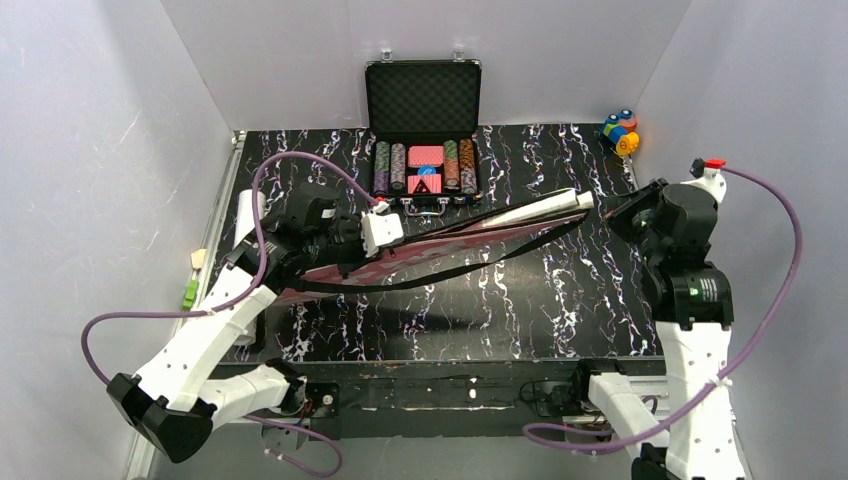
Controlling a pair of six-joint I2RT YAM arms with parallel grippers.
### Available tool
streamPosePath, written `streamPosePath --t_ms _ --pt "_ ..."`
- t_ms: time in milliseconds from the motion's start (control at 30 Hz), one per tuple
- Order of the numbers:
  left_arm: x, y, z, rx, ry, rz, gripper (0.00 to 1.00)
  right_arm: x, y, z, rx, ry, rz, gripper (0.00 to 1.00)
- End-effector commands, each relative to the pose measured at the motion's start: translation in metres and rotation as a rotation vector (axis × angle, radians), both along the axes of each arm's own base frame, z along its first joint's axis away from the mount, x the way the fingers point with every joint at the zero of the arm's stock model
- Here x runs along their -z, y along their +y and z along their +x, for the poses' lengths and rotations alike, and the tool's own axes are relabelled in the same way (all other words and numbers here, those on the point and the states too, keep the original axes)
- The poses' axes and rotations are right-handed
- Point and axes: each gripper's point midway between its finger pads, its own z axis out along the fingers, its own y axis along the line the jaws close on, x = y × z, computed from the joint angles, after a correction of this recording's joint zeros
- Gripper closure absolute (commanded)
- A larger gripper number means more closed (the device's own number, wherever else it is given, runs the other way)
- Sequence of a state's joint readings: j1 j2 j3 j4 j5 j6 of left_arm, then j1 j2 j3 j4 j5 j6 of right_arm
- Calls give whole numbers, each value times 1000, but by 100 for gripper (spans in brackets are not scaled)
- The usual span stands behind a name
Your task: Pack up the badminton gear
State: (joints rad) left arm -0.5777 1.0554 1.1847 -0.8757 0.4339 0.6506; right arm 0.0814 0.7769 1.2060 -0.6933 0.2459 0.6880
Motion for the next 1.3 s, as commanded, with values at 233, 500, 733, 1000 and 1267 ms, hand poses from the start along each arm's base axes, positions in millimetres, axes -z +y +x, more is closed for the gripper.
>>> streamPosePath --t_ms 233,500,733,1000,1267 --pt "-35 -8 1 27 -105 -102 100 -9 38 8 -192 -32 175 99" --pt "-36 -9 2 27 -103 -108 100 -11 9 -2 -74 -27 53 99" --pt "-37 -10 2 28 -103 -110 100 -34 7 0 -63 -99 43 99" --pt "-36 -10 3 29 -100 -107 100 -51 25 1 -152 -171 96 99" --pt "-38 -11 5 25 -101 -112 100 -32 52 -3 -277 -114 201 99"
